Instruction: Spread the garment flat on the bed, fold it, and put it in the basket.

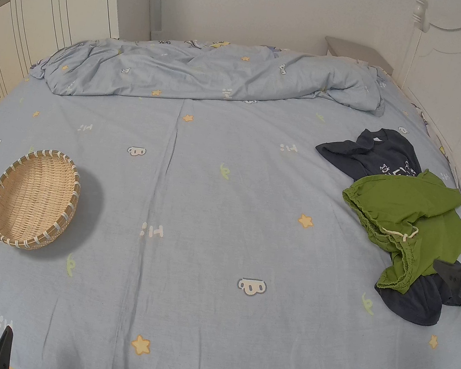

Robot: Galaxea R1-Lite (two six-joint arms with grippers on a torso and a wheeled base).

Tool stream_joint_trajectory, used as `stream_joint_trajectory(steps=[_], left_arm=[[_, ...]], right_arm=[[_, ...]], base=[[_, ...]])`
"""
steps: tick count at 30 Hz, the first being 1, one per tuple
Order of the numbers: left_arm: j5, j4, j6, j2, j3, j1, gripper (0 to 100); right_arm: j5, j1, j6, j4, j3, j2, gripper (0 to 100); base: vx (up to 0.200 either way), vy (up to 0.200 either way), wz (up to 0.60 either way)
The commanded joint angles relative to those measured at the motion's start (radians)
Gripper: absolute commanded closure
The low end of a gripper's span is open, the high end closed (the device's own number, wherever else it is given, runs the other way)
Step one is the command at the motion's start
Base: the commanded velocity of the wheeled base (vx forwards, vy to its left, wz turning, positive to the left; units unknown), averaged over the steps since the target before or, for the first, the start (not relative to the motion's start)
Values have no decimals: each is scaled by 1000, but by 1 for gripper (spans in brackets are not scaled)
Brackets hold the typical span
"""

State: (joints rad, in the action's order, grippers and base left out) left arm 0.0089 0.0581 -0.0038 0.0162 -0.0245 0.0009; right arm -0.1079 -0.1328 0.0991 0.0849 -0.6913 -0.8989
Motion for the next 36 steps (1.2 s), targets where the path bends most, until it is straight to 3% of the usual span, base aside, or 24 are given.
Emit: stream_joint_trajectory(steps=[1,7,13,17,24,36], left_arm=[[0,0,-1,-15,0,1,0],[0,0,-1,-15,0,1,0],[0,0,-1,-15,0,1,0],[0,0,-1,-16,0,1,0],[0,0,-1,-15,0,1,0],[0,0,-1,-15,0,1,0]], right_arm=[[-204,-126,62,-31,-344,-644,0],[-216,-154,70,-62,-441,-790,0],[-216,-134,100,-60,-516,-857,0],[-217,-126,113,-60,-522,-865,0],[-312,-105,140,-62,-528,-890,0],[-322,-70,142,-62,-537,-887,0]], base=[[0,0,0],[0,0,0],[0,0,0],[0,0,0],[0,0,0],[0,0,0]])
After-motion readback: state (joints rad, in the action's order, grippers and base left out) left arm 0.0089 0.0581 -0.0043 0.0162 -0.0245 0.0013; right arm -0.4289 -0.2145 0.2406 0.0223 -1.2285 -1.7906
